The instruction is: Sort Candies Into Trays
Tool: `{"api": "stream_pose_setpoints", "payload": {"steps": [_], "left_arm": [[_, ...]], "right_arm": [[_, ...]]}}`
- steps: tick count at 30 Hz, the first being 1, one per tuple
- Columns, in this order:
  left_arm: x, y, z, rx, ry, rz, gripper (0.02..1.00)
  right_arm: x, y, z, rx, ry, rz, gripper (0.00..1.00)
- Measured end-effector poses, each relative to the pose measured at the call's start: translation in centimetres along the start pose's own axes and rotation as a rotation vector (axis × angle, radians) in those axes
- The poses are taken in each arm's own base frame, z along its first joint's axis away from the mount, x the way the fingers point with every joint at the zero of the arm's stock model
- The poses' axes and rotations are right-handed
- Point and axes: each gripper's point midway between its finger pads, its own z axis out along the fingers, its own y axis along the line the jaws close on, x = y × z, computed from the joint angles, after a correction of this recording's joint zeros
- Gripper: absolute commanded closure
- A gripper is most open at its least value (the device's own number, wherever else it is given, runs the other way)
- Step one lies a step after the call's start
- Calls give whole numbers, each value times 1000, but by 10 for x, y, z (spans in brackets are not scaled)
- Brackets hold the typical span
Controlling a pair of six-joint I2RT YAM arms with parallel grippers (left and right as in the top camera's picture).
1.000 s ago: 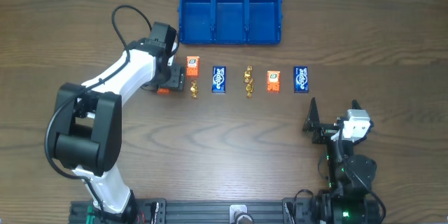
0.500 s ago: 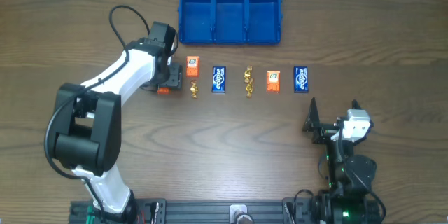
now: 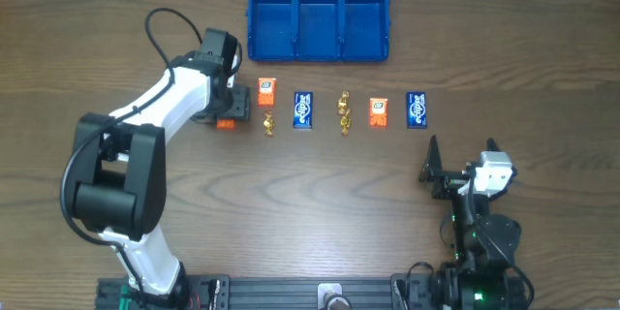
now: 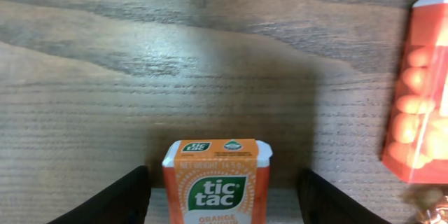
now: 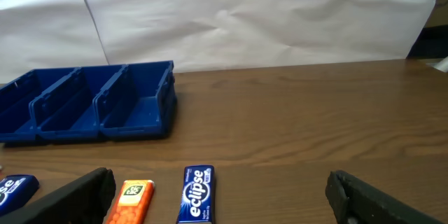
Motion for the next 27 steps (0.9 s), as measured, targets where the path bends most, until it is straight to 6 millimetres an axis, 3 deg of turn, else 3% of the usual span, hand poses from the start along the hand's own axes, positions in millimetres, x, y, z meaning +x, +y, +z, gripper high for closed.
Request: {"api": "stream_pose_setpoints", "payload": {"steps": [9, 21, 24, 27], "left_arm": [[-1, -1, 0, 8, -3, -4, 706], [-2, -2, -3, 8, -9, -22, 728], [-10, -6, -22, 11, -58, -36, 726], [-24, -14, -62, 14, -159, -47, 726]], "right_arm": [[0, 0, 0, 0, 0, 0, 1], [0, 0, 0, 0, 0, 0, 1], [0, 0, 0, 0, 0, 0, 1], [0, 0, 0, 0, 0, 0, 1]]}}
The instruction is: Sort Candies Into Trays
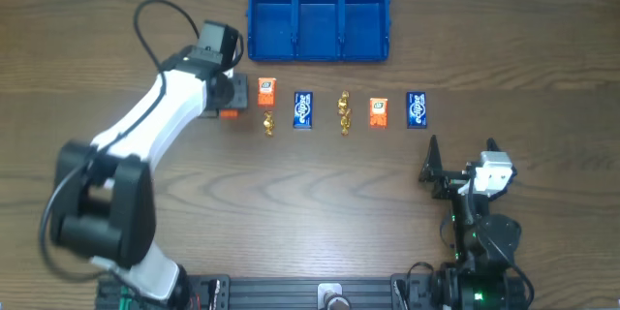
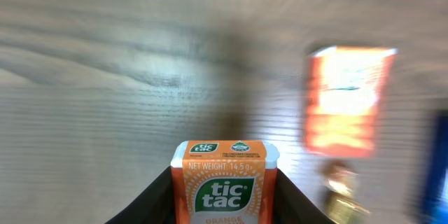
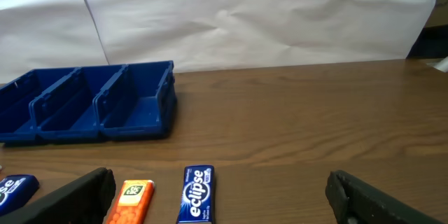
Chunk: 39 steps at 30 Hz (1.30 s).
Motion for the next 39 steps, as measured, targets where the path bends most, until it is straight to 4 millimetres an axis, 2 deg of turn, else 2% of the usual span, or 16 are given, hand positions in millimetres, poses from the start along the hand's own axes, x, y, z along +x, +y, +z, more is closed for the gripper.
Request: {"api": "stream_pose_setpoints", "payload": {"steps": [4, 5, 7, 9, 12, 15, 19, 22, 23, 24, 31, 35, 39], "left_arm": [[-56, -26, -69, 17, -209, -7, 726], [-78, -37, -94, 23, -283, -6, 726], [-101, -50, -122, 23, -356, 1, 726], [-125, -63, -143, 24, -415, 3, 722], [-148, -73, -151, 9, -428, 9, 726], [-162, -79, -134, -14, -402, 14, 720], [-168, -88, -87, -36, -335, 32, 704], [-166, -93, -58, -38, -295, 41, 693], [-165, -95, -39, -36, -269, 44, 695], [-163, -96, -30, -33, -253, 44, 695], [-164, -81, 0, 2, -198, 8, 711], [-166, -69, 8, 4, -184, -13, 713], [-166, -71, 10, 18, -182, -16, 715]], "right_arm": [[0, 0, 0, 0, 0, 0, 1], [0, 0, 0, 0, 0, 0, 1], [0, 0, 0, 0, 0, 0, 1], [0, 0, 0, 0, 0, 0, 1], [0, 0, 0, 0, 0, 0, 1], [0, 0, 0, 0, 0, 0, 1], [0, 0, 0, 0, 0, 0, 1], [0, 0, 0, 0, 0, 0, 1], [0, 0, 0, 0, 0, 0, 3], [0, 0, 0, 0, 0, 0, 1], [0, 0, 0, 0, 0, 0, 1], [0, 0, 0, 0, 0, 0, 1], [0, 0, 0, 0, 0, 0, 1]]}}
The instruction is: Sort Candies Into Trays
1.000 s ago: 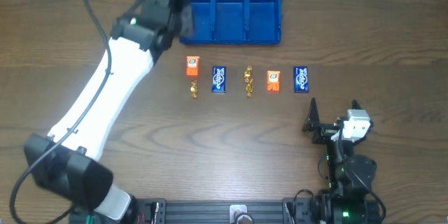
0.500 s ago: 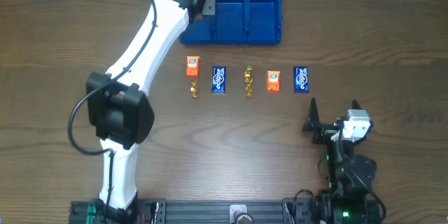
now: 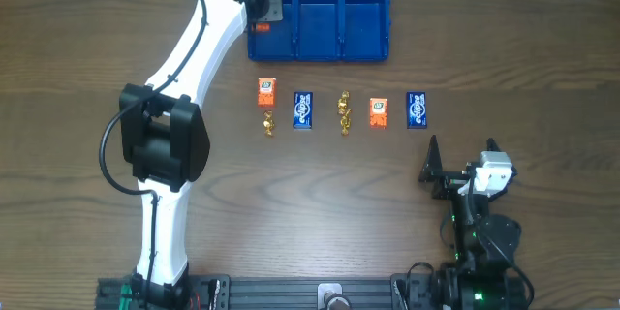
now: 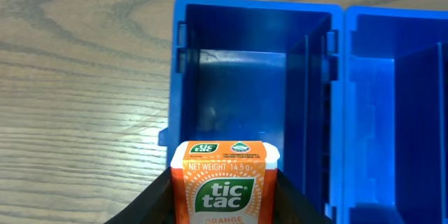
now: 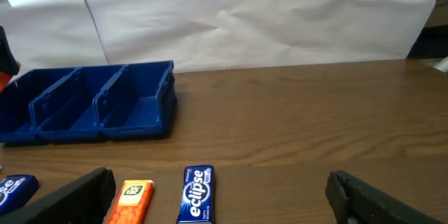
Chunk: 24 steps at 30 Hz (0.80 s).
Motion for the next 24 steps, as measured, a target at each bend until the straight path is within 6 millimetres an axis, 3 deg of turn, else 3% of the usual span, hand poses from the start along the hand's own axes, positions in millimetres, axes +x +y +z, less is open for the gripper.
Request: {"api": "stream_pose_setpoints", "payload": {"steps": [13, 21, 23, 24], "left_arm": [[2, -8, 0, 24, 6, 7, 706], [3, -11, 0, 28, 4, 34, 625], [2, -13, 0, 30, 1, 45, 503], [3, -14, 0, 32, 0, 49, 318]], "right_arm": [[0, 0, 0, 0, 0, 0, 1], [0, 0, 0, 0, 0, 0, 1], [0, 0, 0, 0, 0, 0, 1], [0, 0, 0, 0, 0, 0, 1]]}}
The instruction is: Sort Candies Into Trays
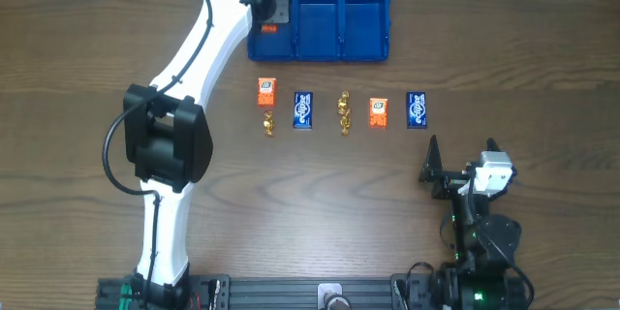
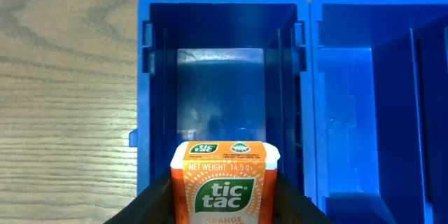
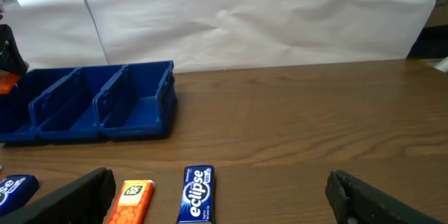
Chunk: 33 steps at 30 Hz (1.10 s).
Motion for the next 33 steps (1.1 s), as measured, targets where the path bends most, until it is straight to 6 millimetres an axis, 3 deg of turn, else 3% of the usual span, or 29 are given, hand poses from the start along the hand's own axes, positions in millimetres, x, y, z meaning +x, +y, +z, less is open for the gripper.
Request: {"api": "stream_pose_setpoints", "payload": {"steps": [2, 13, 17, 21, 24, 25, 27, 30, 33], "left_arm": [[0, -1, 0, 2, -3, 13, 20], [0, -4, 0, 12, -3, 21, 20], [9, -7, -5, 16, 36, 30, 20], [18, -15, -41, 25, 68, 48, 20], [17, -22, -85, 43, 46, 51, 23], [12, -28, -117, 62, 8, 55, 23], [13, -32, -144, 79, -22, 60, 23], [33, -27, -153, 74, 2, 50, 20], [63, -19, -130, 45, 77, 31, 20]], "right_arm": [[0, 0, 0, 0, 0, 0, 1], [0, 0, 0, 0, 0, 0, 1], [0, 0, 0, 0, 0, 0, 1], [0, 0, 0, 0, 0, 0, 1], [0, 0, 0, 0, 0, 0, 1], [0, 0, 0, 0, 0, 0, 1], [0, 0, 0, 0, 0, 0, 1], [0, 0, 0, 0, 0, 0, 1], [0, 0, 0, 0, 0, 0, 1]]}}
